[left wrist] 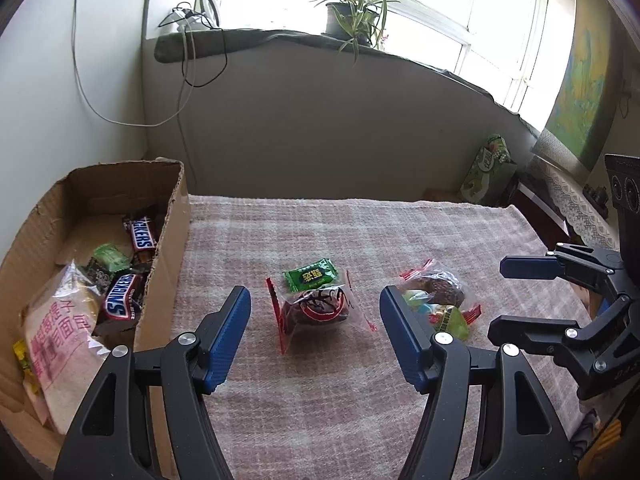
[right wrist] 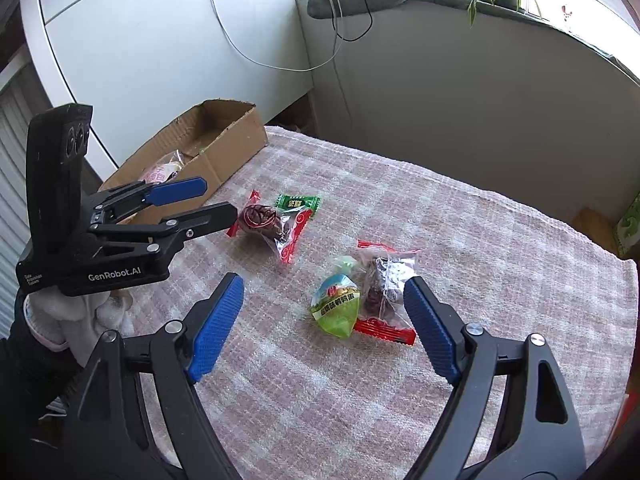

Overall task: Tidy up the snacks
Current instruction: 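Grasp the green egg pack with the right tool while the left tool grasps the red-edged candy bag, then carry the egg pack and candy bag into the box and open both tools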

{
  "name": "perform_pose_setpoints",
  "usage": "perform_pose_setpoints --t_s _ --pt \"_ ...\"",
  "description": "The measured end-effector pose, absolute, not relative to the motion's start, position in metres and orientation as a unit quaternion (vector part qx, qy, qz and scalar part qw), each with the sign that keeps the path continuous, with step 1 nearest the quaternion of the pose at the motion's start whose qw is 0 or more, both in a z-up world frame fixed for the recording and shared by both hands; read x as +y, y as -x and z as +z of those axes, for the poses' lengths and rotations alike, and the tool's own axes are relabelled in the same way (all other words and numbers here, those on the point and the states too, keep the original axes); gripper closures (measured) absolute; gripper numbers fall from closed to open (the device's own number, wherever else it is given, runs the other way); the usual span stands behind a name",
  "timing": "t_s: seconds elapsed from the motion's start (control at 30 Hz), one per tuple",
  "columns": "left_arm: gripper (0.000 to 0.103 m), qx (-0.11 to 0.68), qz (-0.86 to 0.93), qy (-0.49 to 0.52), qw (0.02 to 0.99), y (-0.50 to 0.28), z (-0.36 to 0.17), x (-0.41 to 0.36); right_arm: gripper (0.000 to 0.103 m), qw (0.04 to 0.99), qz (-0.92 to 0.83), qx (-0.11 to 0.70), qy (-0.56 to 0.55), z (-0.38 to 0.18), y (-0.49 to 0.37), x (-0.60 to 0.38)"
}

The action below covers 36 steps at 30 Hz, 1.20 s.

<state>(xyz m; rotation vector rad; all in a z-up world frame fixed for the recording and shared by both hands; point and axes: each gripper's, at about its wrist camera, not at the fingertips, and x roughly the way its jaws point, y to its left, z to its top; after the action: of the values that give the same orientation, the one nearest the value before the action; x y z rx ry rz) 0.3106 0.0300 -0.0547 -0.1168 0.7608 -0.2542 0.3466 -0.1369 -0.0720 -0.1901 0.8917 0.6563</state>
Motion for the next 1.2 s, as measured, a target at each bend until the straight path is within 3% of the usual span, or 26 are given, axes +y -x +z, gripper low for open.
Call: perform_pose_setpoints --t_s 0.17,0.63,0.9,0.97,1.2 --pt "0.036 0.382 -0.119 0.05 0.915 -0.32 -0.063 0.021 0.04 0.83 0.329 0.432 0.125 -0.096 -0.347 -0.122" --pt "0.036 0.416 -0.102 0.034 0.903 -0.335 -0.086 0.01 0.041 0.825 0.304 0.453 0.146 -0.126 -0.367 -0.117" --pt "0.036 0.423 -0.105 0.049 0.899 -0.34 -0.092 0.012 0.06 0.824 0.293 0.459 0.156 -0.132 -0.363 -0.122" --pt "0.041 0.422 -0.105 0.049 0.899 -0.34 -0.092 0.011 0.065 0.824 0.293 0.459 0.157 -0.132 -0.362 -0.122" --pt "0.054 0.413 -0.103 0.051 0.904 -0.338 -0.09 0.012 0.066 0.824 0.296 0.46 0.149 -0.131 -0.358 -0.123"
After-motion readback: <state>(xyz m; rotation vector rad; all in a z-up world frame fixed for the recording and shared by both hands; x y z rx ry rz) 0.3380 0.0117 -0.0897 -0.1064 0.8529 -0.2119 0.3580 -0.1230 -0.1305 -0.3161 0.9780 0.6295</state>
